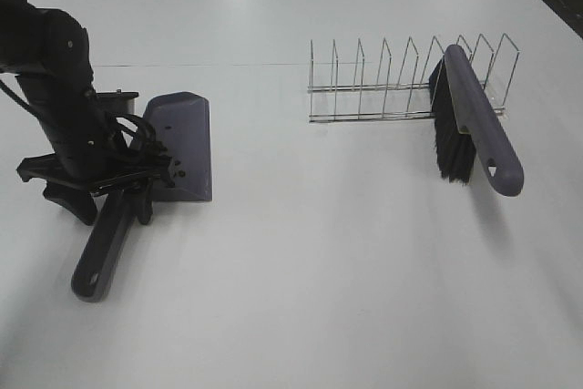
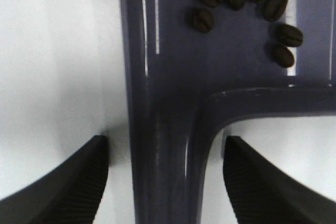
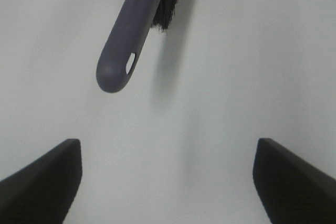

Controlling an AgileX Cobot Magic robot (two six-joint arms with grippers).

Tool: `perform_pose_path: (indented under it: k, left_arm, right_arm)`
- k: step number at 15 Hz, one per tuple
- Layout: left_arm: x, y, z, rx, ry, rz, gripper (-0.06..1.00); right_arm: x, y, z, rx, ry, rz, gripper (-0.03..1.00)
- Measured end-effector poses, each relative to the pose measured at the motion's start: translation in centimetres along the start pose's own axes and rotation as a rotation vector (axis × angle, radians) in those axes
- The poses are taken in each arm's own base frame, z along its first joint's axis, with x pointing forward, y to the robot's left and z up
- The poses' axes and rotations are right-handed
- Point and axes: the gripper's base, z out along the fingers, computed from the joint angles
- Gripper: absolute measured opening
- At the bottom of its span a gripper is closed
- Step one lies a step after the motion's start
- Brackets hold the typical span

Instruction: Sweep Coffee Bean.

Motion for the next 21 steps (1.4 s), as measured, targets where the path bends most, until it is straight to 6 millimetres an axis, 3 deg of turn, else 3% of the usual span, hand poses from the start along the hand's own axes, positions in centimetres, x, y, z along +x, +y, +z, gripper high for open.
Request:
perform_pose_path:
  k: [4, 5, 9, 13, 17, 18, 21]
  left_arm:
    - [0.3, 0.0, 0.0, -0.005, 0.029, 0.002, 0.67]
    - [0.5, 0.1, 0.0, -0.015, 0.052, 0.006, 0.68]
    - [0.6, 0.2, -0.9, -0.024, 0.048, 0.018, 0.68]
    - [0.7, 0.1, -3.1, -0.020, -0.005, 0.030, 0.68]
    - [1.1, -0.1, -6.7, -0.007, -0.094, 0.044, 0.68]
    - [1.7, -0.1, -8.6, -0.004, -0.116, 0.050, 0.68]
    - [2.8, 0.0, -11.2, -0.003, -0.129, 0.056, 0.68]
  right_arm:
    - [4.9, -0.3, -2.1, 0.001, -0.028, -0.008, 0.77]
    - [6.6, -0.4, -3.6, 0.002, -0.038, -0.012, 0.77]
    - [9.2, -0.8, -5.3, 0.023, -0.072, -0.037, 0.77]
    - [11.1, -1.0, -6.8, 0.029, -0.238, -0.059, 0.77]
    - [12.2, -1.1, -7.6, 0.033, -0.339, -0.063, 0.77]
    - [12.3, -1.1, -7.7, 0.032, -0.354, -0.062, 0.77]
    - [12.3, -1.1, -7.7, 0.032, -0.354, -0.062, 0.77]
